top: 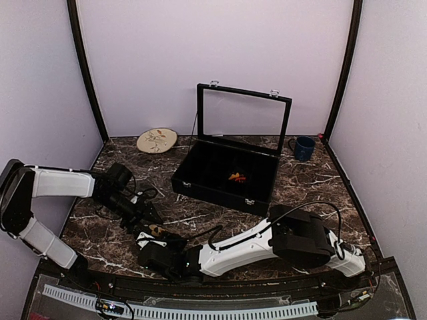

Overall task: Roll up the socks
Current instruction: Roll the sock at the center of the board.

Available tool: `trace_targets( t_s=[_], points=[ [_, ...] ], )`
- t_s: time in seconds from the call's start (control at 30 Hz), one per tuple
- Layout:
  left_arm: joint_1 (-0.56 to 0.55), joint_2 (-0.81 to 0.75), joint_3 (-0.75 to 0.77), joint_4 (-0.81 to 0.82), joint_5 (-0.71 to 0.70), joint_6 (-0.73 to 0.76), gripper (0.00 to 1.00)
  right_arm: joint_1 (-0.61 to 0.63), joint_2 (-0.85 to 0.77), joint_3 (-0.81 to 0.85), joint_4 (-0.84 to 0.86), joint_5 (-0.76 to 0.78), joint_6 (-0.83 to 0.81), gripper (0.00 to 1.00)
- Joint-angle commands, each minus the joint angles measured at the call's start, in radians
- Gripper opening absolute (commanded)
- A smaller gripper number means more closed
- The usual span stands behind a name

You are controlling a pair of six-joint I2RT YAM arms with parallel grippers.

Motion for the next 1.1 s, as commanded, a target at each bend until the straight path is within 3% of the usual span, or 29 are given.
trace_targets(
  t_s=[0.0,0.47,0.97,1.07],
  points=[
    [0.001,0.024,-0.014,0.030,0.004,-0.010,0.71,0.001,-0.019,-0.013,0.036,-0.016,0.015,0.00],
    [-0.009,0.091,0.019,0.068,-0.054,-0.023,0.65,0.001,-0.035,-0.037,0.054,-0.030,0.020,0.00],
    [-0.038,0.171,0.076,0.109,-0.014,-0.040,0.34,0.006,-0.043,-0.047,0.073,-0.052,0.004,0.00],
    [-0.043,0.182,0.085,0.117,-0.006,-0.042,0.21,0.007,-0.042,-0.047,0.073,-0.057,0.001,0.00]
  ],
)
